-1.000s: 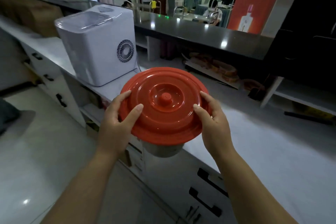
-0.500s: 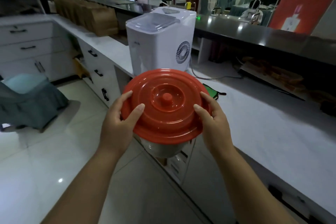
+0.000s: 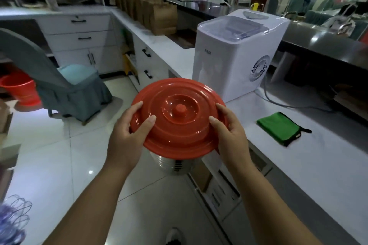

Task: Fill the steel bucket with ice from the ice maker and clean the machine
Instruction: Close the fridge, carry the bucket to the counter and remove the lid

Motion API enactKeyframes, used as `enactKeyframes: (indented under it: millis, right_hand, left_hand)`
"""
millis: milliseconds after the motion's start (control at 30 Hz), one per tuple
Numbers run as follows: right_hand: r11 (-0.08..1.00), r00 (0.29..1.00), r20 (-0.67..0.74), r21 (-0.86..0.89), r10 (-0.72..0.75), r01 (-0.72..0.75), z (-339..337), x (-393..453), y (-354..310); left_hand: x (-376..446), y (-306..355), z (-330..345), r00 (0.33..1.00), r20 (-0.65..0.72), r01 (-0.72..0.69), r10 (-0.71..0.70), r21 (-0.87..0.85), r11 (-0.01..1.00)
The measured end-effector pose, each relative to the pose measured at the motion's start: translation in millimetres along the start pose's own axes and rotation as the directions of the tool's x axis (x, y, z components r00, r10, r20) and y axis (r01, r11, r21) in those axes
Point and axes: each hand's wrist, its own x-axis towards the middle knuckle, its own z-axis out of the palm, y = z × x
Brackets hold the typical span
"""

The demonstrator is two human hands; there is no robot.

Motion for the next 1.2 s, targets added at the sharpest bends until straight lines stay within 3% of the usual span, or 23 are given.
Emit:
enactKeyframes:
  millis: [433, 700, 1033, 1200]
  right_hand:
    - [0.999, 0.982, 0.184, -0.002, -0.038, 0.039, 87, 151, 12]
    - [0.999, 0.975, 0.216, 0.018, -0.052, 0.050, 125, 224, 16]
    - [0.999, 0.984, 0.175, 0.026, -0.034, 0.030, 180, 287, 23]
    - [0.999, 0.995, 0.087, 0.020, -0.050, 0.049, 214, 317, 21]
  left_hand:
    - [131, -12, -15, 0.983, -0.179, 0.038, -0.039, -0.007, 0.999]
    - [205, -21, -15, 0.975, -0.216, 0.042, -0.045, -0.021, 0.999]
    - [297, -46, -31, 0.985, -0.167, 0.037, -0.044, -0.047, 0.998]
    - [355, -57, -44, 0.995, -0.096, 0.003, -0.007, -0.044, 0.999]
